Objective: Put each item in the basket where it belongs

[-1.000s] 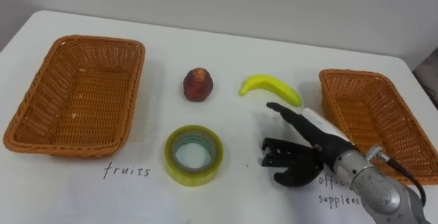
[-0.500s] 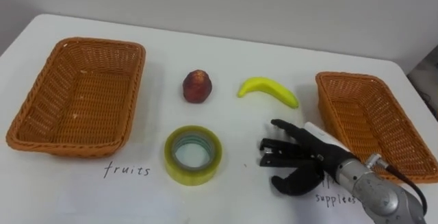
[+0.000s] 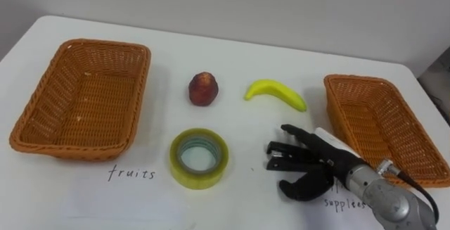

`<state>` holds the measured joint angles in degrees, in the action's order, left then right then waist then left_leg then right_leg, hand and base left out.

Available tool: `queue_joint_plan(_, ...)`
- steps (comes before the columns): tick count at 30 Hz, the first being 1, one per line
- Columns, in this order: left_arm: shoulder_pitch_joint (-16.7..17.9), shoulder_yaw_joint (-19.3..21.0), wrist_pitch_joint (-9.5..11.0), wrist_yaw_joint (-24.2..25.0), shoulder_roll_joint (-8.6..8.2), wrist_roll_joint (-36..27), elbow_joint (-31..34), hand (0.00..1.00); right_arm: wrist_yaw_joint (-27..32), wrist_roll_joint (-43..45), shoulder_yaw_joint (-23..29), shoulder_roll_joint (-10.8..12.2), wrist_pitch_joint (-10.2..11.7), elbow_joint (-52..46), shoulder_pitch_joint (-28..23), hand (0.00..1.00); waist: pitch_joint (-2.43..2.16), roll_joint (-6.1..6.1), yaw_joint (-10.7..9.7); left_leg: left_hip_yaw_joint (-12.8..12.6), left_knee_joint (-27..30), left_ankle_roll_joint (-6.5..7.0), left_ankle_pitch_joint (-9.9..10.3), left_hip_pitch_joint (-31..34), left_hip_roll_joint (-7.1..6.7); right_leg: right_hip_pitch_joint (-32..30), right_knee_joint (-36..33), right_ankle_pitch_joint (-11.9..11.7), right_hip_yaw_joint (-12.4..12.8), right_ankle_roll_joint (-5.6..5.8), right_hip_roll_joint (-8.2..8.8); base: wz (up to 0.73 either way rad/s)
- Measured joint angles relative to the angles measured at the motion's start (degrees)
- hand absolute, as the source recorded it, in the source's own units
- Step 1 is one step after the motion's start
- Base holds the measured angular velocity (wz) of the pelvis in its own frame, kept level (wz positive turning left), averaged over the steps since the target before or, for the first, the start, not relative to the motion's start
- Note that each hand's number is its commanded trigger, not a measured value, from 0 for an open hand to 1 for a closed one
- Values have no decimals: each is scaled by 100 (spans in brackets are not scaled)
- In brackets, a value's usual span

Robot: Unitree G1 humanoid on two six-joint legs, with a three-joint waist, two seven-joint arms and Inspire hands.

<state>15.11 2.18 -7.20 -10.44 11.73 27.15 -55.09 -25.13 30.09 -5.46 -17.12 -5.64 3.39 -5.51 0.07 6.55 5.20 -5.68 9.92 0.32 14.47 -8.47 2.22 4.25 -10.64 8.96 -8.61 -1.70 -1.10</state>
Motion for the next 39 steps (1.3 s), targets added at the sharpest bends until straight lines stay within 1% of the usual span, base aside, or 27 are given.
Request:
queue_joint_plan(6, 2, -1, -52, 0, -2, 14, 71, 0, -8, 88, -6, 14, -78, 32, 27, 0, -11, -16, 29, 38, -12, 0, 0, -8, 0, 35, -8, -2, -30, -4, 1, 3)
queue_joint_plan(9, 0, -2, -79, 27, -2, 185, 117, 0, -91, 193, -2, 17, -134, 0, 53, 0, -18, -8, 71, 39, -8, -1, 0, 2, -2, 24, -2, -2, -29, -4, 2, 0)
queue_joint_plan(11, 0, -1, -118, 119, 3, 230, 212, 0, -189, 208, -2, 12, -210, -46, 54, 0, -40, 19, 111, 39, -2, -3, -2, 27, -2, -6, -3, -3, -30, -6, 2, 0)
queue_joint_plan(13, -4, -4, -119, 146, 2, 229, 252, 0, -248, 232, -5, 11, -259, -59, 67, 0, -50, 34, 124, 38, 45, -3, -2, 30, 0, -18, -2, -7, -38, -11, 4, 0)
queue_joint_plan(18, -28, -13, -118, 220, 5, 234, 370, 0, -521, 437, -14, 13, -395, -197, 124, 0, -49, 33, 166, 40, 22, -3, -2, 28, 2, -32, -1, -7, -29, -11, -2, 0)
queue_joint_plan(22, -27, -15, -118, 218, 4, 235, 371, 0, -668, 537, -15, 12, -445, -223, 180, 0, -48, 32, 174, 40, -24, -3, -2, 11, 4, -26, -1, -7, -15, -11, -4, 0)
queue_joint_plan(25, -40, -16, -119, 213, 6, 233, 411, 0, -775, 582, -30, -10, -457, -216, 269, 0, -42, 40, 176, 46, -29, -3, -2, 14, 0, -37, -3, -7, -20, -11, -5, 0)
queue_joint_plan(27, -54, -16, -111, 213, 23, 231, 482, 0, -846, 634, -51, -30, -458, -209, 344, 0, -28, 66, 184, 47, -33, -3, -2, 30, -2, -35, -5, -7, -23, -11, -3, 0)
queue_joint_plan(29, -99, -14, -102, 215, 52, 230, 485, 0, -949, 672, -158, -132, -482, -173, 464, 0, -8, 116, 204, 51, -30, -3, -3, 27, -1, -27, -7, -7, -22, -11, 3, 0)
queue_joint_plan(30, -129, -14, -101, 217, 59, 229, 485, 0, -1012, 681, -174, -169, -505, -171, 505, 0, 11, 149, 234, 54, -28, -3, -3, 25, -1, -24, -6, -7, -23, -11, 2, 0)
queue_joint_plan(32, -160, -15, -101, 231, 66, 227, 481, 0, -1101, 762, -186, -186, -523, -169, 556, 0, 32, 199, 271, 57, -25, -3, -3, 29, -2, -25, -4, -7, -25, -11, 1, 0)
queue_joint_plan(35, -162, -15, -101, 268, 66, 229, 481, 0, -1184, 881, -194, -188, -536, -170, 578, 0, 29, 247, 308, 70, -23, -2, -3, 27, -4, -27, -8, -9, -22, -9, -3, 0)
queue_joint_plan(39, -171, -14, -101, 340, 67, 229, 480, 0, -1290, 1004, -222, -189, -572, -167, 655, 0, 31, 259, 311, 86, -37, -2, -3, 35, 0, -33, -9, -11, -26, -8, -5, 0)
